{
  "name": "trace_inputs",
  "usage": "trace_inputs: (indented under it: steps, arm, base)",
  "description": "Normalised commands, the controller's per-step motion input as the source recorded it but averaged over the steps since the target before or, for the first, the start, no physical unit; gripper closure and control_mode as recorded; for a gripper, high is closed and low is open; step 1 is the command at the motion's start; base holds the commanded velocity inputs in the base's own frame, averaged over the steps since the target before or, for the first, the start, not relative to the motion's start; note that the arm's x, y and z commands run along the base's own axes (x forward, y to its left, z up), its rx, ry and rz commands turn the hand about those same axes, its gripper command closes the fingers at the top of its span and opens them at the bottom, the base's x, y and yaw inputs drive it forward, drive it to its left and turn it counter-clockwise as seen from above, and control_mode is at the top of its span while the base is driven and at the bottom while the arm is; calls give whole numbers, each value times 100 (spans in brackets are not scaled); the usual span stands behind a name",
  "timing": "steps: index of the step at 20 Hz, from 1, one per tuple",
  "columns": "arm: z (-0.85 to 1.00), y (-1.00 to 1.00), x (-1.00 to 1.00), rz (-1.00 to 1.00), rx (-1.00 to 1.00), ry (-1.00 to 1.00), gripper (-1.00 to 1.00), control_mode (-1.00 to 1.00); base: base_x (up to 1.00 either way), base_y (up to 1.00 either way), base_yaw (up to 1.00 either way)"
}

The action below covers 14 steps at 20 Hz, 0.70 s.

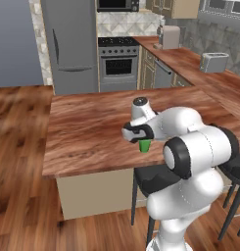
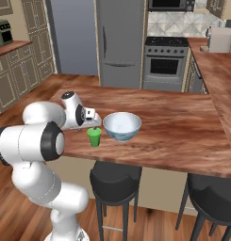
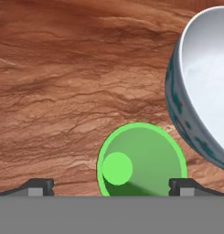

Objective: Place the cup inside the bowl on the dining table and move the bowl to any counter.

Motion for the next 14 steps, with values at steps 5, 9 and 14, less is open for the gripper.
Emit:
trace_inputs:
  steps: [5, 9, 14]
  arm:
    - [-13, 0, 6, 0, 0, 0, -100, -100]
    - [-19, 3, 0, 0, 0, 0, -100, -100]
    - [-16, 1, 4, 0, 0, 0, -100, -100]
  base:
    - [0, 0, 0]
    - [0, 0, 0]
    - [0, 0, 0]
